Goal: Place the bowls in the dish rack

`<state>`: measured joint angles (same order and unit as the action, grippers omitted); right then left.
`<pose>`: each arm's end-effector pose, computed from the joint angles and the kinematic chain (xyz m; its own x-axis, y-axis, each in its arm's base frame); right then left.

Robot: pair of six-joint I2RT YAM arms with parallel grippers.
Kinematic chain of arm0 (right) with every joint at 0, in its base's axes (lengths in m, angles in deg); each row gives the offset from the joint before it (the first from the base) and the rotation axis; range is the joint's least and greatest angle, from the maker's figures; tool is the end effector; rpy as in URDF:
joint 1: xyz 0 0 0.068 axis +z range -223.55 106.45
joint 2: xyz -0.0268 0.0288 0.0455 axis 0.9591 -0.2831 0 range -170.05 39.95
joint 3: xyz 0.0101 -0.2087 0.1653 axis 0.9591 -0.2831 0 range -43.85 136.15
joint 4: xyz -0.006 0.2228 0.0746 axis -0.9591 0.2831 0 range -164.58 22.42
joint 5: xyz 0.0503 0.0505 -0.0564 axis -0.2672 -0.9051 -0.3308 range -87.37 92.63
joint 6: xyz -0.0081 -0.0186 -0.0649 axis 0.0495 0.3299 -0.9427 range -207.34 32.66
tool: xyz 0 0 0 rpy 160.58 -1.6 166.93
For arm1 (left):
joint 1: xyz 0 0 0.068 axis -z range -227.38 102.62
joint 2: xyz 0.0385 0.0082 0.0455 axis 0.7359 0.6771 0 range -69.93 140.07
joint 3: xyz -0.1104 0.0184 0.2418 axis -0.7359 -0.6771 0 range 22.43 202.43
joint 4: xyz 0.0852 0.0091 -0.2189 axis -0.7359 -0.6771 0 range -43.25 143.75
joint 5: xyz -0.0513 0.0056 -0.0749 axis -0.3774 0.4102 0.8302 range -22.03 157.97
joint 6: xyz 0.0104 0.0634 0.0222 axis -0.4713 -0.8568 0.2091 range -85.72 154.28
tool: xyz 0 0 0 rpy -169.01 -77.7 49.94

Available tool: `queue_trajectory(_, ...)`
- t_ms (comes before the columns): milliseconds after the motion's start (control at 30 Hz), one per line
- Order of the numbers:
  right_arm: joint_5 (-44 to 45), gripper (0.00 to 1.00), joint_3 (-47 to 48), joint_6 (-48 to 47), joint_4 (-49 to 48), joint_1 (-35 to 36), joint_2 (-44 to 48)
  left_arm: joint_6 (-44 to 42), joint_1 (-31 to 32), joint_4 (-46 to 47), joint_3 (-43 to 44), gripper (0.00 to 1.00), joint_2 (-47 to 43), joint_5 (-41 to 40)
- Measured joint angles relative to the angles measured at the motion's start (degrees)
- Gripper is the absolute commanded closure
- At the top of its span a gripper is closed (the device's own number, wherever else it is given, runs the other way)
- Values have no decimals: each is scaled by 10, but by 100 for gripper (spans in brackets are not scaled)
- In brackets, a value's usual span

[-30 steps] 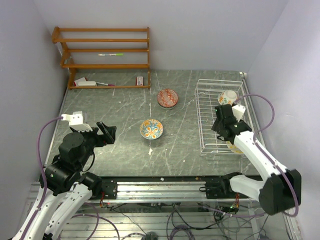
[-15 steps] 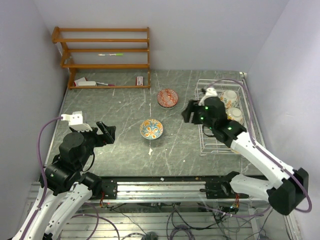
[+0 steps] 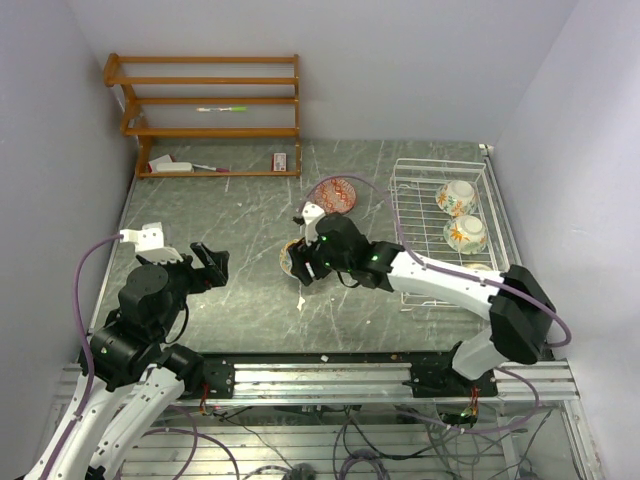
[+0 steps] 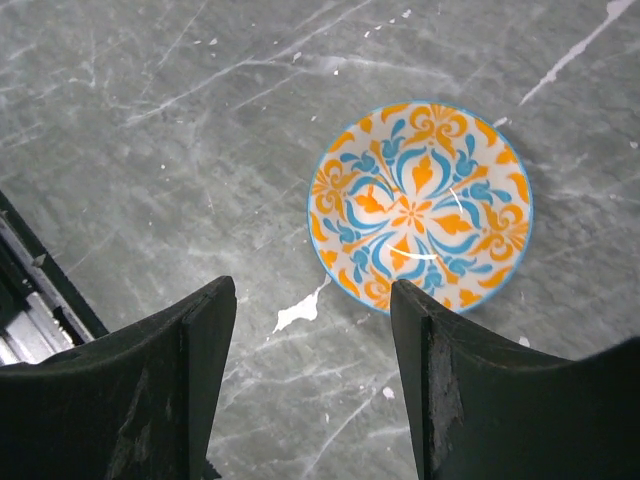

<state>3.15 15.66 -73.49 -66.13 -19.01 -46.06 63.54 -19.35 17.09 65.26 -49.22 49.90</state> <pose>0.1908 0.2670 0.2537 -0.5167 -0.3127 -0.7970 -0.7070 0.6808 0.1912 0.0779 -0.0223 0.3101 -0.2823 -0.3761 -0.8825 0.0501 0.9129 -0.4051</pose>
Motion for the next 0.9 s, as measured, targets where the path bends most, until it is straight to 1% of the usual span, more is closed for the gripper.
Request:
queue_trajectory(100, 6, 37, 22, -21, 0, 15, -35, 0, 0, -1, 0, 2, 0, 0)
queue_trajectory(333, 57, 37, 64, -63, 3, 70, -134, 0, 0, -1, 0, 2, 1, 0)
queue_trajectory(533, 95, 39, 76, -73, 18, 74, -177, 0, 0, -1, 0, 2, 1, 0)
queue_trajectory(567, 101, 41, 77, -74, 21, 73, -181, 0, 0, -1, 0, 2, 1, 0)
queue_trajectory(600, 106, 46, 79, -75, 23, 72, -185, 0, 0, -1, 0, 2, 1, 0)
queue_trajectory(700, 119, 67, 84, -77, 25, 72, -195, 0, 0, -1, 0, 2, 1, 0)
queue_trajectory(733, 121, 71, 85, -77, 25, 72, -197, 0, 0, -1, 0, 2, 1, 0)
queue_trajectory(800, 127, 74, 87, -77, 25, 72, -202, 0, 0, -1, 0, 2, 1, 0)
queue_trajectory(900, 131, 76, 87, -77, 24, 71, -203, 0, 0, -1, 0, 2, 1, 0)
